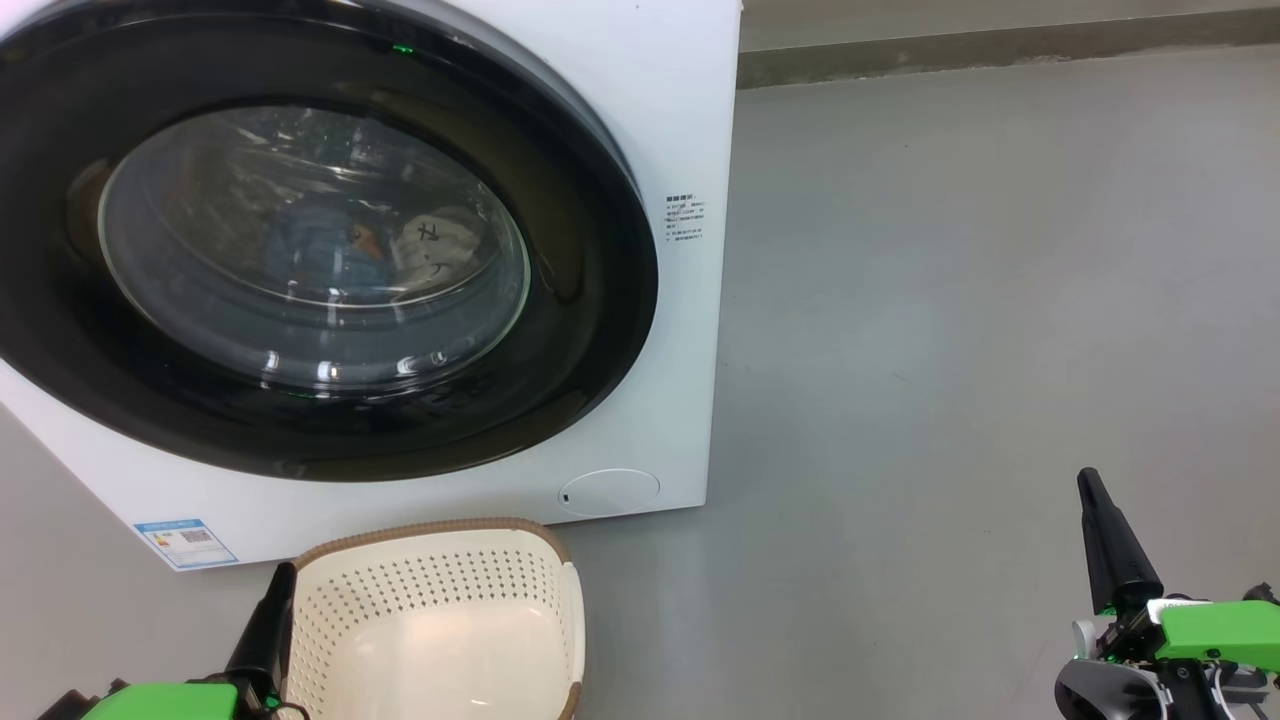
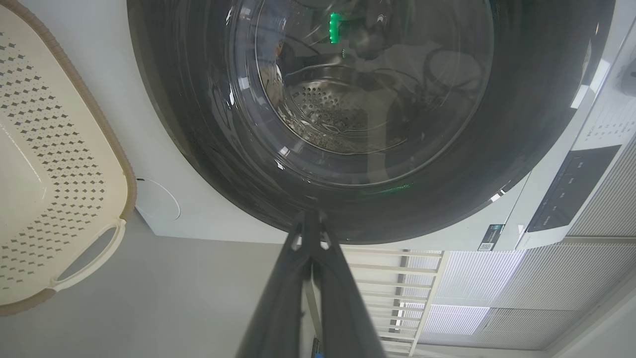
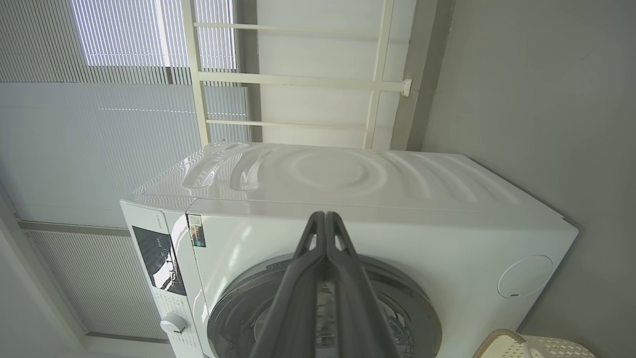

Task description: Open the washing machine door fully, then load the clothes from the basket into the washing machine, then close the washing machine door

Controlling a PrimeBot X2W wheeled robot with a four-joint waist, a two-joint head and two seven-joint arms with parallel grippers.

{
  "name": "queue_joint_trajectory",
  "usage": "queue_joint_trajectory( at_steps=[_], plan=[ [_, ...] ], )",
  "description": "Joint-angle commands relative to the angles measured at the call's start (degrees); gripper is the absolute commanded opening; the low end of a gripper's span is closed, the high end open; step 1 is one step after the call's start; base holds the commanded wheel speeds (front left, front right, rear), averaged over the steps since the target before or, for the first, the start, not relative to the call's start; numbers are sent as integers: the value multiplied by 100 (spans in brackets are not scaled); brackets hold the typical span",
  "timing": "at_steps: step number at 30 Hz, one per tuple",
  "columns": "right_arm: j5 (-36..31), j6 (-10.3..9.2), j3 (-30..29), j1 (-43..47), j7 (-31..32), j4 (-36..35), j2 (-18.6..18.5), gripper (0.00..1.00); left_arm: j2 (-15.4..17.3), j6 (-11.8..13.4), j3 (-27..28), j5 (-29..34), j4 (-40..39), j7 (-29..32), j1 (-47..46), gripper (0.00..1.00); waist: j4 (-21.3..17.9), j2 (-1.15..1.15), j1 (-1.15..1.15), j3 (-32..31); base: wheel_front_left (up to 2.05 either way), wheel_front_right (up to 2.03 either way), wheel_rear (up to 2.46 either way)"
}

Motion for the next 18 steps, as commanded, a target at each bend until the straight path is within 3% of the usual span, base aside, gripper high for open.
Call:
queue_joint_trajectory(
  at_steps=[1, 18],
  plan=[
    [-1, 8, 113, -39, 35, -176, -18, 0, 69, -15, 173, -44, -109, 29, -270, 0, 0, 0, 0, 0, 0, 0, 0],
    [-14, 8, 97, -41, 47, -175, -7, 0, 67, -15, 175, -42, -111, 31, -270, 0, 0, 0, 0, 0, 0, 0, 0]
  ],
)
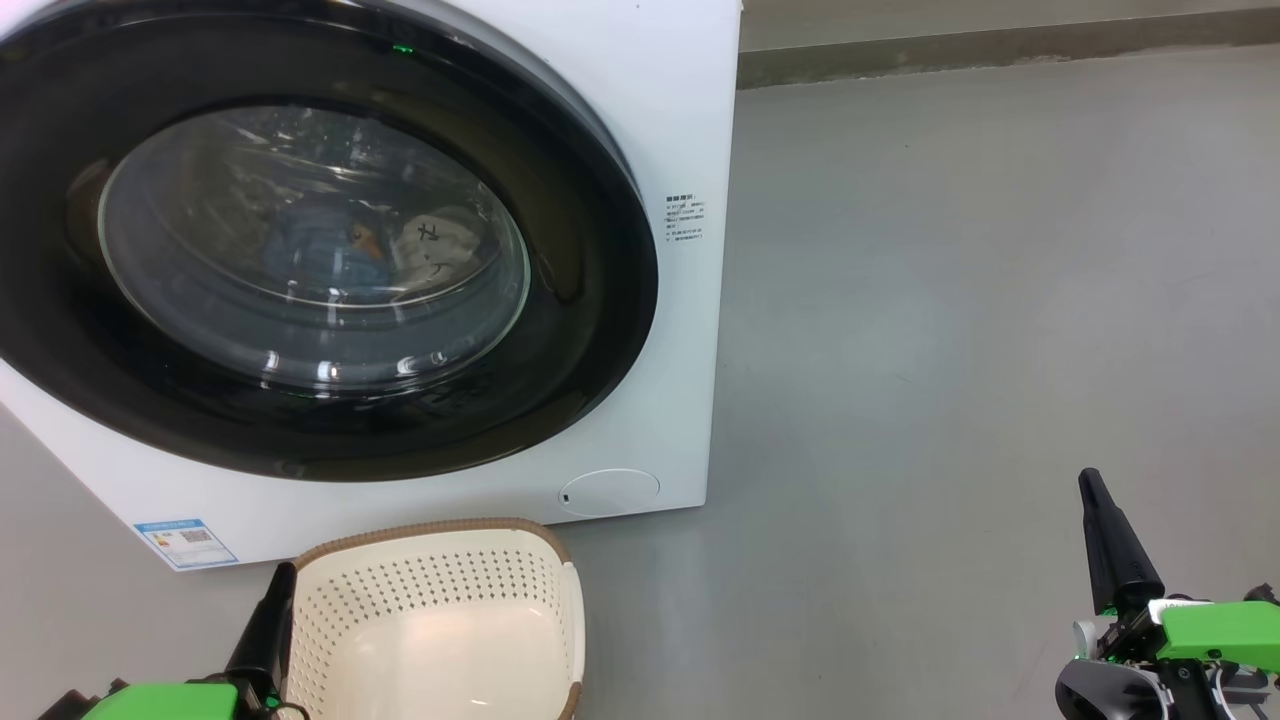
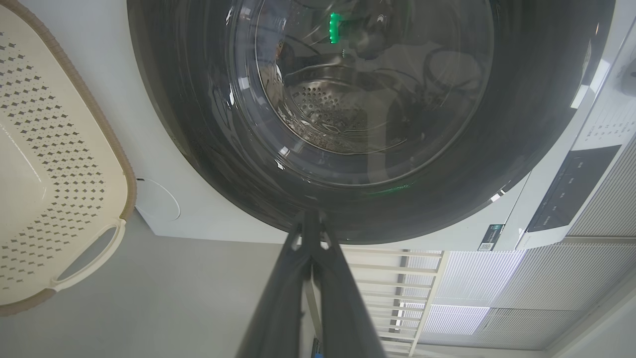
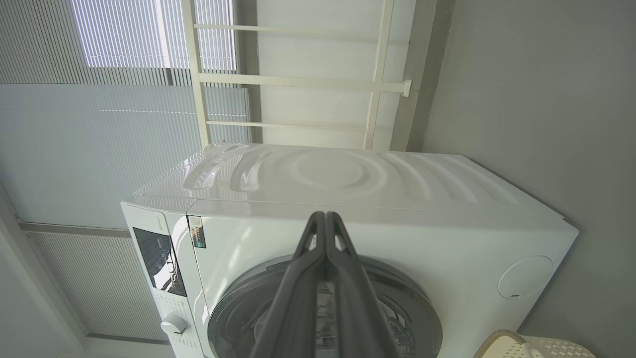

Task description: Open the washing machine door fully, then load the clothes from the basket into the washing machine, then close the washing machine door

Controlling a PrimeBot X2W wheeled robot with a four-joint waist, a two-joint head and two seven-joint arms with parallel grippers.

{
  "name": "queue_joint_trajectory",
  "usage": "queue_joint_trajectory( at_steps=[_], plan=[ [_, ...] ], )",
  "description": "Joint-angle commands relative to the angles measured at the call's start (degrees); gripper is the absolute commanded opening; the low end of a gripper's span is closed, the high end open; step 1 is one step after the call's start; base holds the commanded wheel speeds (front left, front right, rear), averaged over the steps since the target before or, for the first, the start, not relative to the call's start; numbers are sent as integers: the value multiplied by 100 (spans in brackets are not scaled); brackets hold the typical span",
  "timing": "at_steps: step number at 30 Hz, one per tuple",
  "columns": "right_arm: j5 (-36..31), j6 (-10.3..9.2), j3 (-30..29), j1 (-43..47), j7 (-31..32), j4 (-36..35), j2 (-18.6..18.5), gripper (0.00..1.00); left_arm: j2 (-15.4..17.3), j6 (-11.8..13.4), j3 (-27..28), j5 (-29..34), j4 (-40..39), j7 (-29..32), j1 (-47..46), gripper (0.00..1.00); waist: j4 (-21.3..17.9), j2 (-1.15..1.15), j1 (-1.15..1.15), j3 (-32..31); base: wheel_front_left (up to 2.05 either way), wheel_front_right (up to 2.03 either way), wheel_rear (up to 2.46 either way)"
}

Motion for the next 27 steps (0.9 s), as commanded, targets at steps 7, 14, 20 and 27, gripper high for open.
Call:
queue_joint_trajectory(
  at_steps=[7, 14, 20, 27],
  plan=[
    [-19, 8, 118, -42, 45, -175, -14, 0, 68, -15, 176, -41, -112, 32, -269, 0, 0, 0, 0, 0, 0, 0, 0],
    [-24, 8, 112, -42, 50, -175, -10, 0, 67, -15, 177, -41, -112, 32, -269, 0, 0, 0, 0, 0, 0, 0, 0],
    [-28, 8, 107, -43, 54, -174, -7, 0, 67, -15, 178, -40, -113, 33, -269, 0, 0, 0, 0, 0, 0, 0, 0],
    [-33, 8, 101, -43, 58, -174, -3, 0, 66, -15, 179, -40, -113, 33, -269, 0, 0, 0, 0, 0, 0, 0, 0]
  ],
)
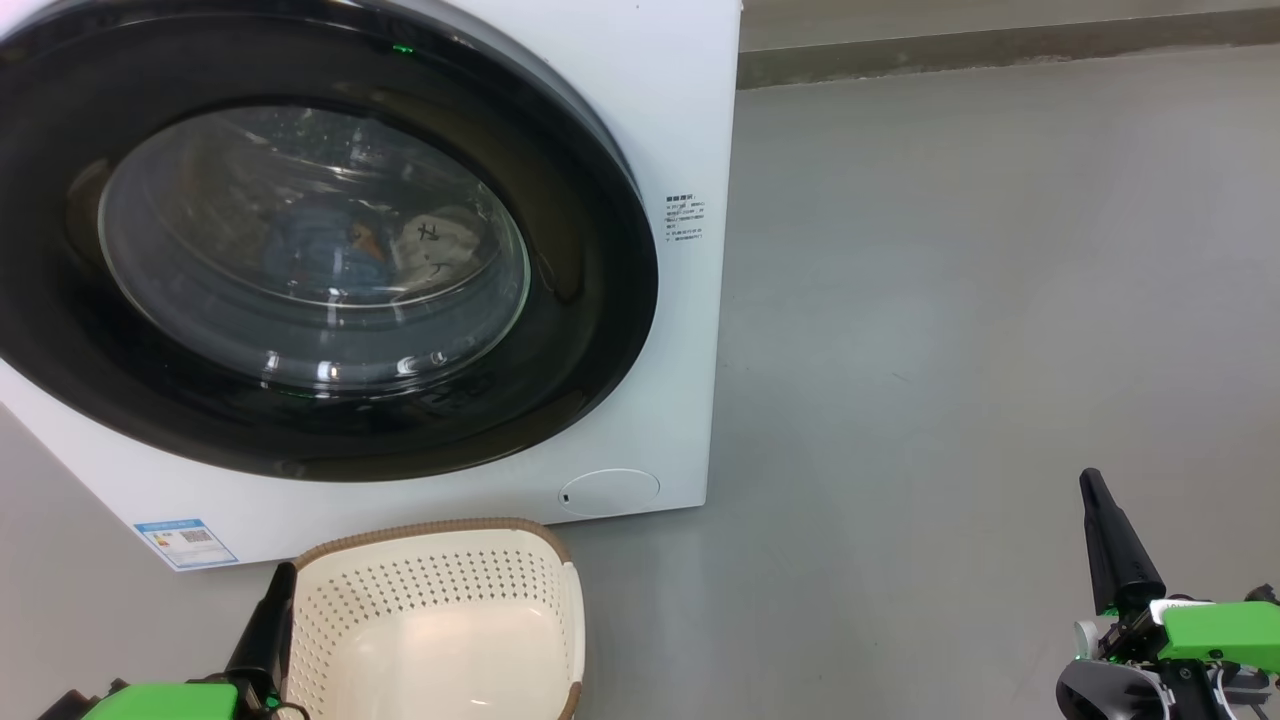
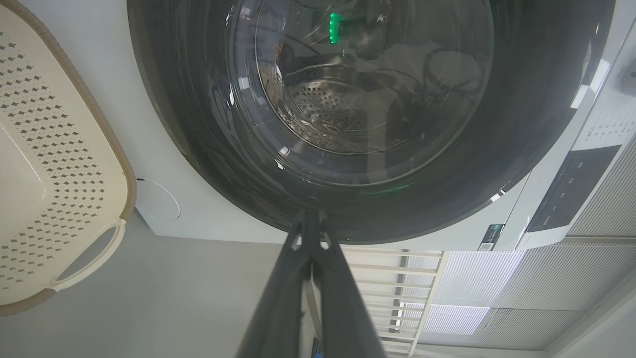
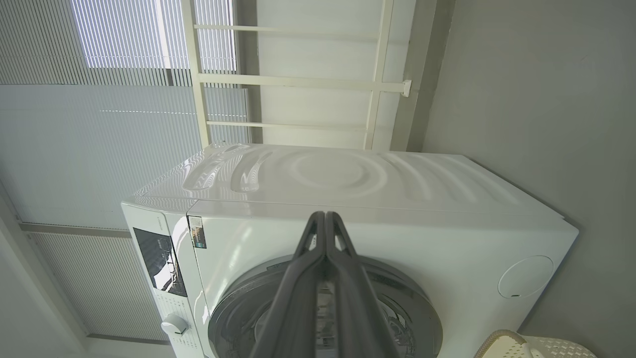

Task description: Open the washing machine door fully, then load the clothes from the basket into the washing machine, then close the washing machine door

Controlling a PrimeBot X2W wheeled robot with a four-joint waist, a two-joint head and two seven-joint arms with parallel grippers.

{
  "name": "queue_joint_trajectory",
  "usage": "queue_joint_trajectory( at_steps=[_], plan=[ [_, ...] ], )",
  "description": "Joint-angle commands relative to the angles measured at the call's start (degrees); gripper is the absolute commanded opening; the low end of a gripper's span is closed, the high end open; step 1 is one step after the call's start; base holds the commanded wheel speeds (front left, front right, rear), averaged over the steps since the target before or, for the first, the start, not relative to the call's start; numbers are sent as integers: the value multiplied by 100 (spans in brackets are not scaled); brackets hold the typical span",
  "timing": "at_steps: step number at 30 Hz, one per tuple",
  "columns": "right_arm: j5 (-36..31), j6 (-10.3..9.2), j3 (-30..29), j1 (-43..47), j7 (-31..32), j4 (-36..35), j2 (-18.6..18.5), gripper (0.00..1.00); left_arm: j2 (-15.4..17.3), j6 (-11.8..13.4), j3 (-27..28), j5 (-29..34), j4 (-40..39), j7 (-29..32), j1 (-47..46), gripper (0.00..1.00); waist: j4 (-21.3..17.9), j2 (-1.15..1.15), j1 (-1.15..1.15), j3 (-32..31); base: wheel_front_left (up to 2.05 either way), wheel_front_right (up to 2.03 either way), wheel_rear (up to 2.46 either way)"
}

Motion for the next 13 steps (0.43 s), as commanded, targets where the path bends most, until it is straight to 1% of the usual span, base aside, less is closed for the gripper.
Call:
queue_joint_trajectory(
  at_steps=[1, 13],
  plan=[
    [-33, 8, 126, -44, 32, -174, -10, 0, 67, -16, 178, -39, -113, 33, -269, 0, 0, 0, 0, 0, 0, 0, 0],
    [-40, 8, 118, -44, 38, -174, -4, 0, 66, -16, 179, -38, -113, 34, -269, 0, 0, 0, 0, 0, 0, 0, 0]
  ],
)
